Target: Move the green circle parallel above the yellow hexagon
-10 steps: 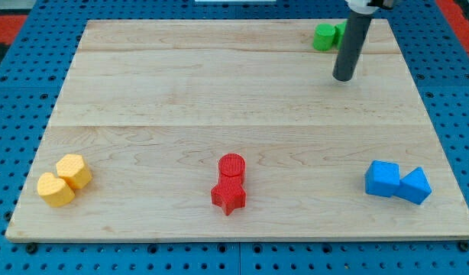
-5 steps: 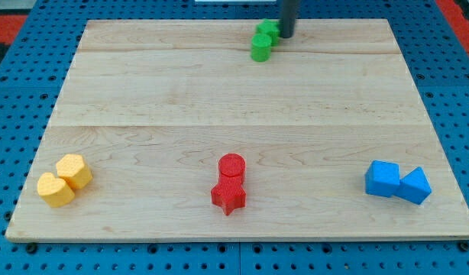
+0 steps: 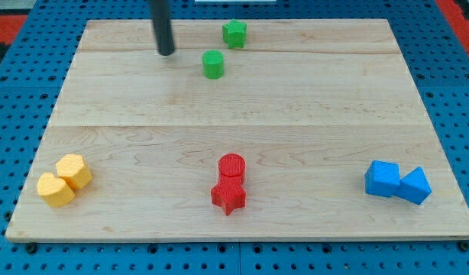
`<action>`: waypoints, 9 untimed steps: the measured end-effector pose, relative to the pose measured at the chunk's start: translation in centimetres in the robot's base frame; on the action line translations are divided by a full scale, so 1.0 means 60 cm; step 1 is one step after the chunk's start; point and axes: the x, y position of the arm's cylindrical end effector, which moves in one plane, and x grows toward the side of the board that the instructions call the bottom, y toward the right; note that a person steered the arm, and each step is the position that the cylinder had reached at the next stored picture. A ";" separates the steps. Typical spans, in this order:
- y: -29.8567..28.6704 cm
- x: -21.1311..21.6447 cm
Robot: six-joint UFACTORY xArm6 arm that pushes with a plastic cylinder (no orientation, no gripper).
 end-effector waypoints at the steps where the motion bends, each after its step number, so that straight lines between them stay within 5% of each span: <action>1: 0.138 -0.040; 3: 0.228 0.028; 5: -0.036 0.053; 6: 0.124 0.053; 7: 0.138 0.096; 9: -0.052 0.115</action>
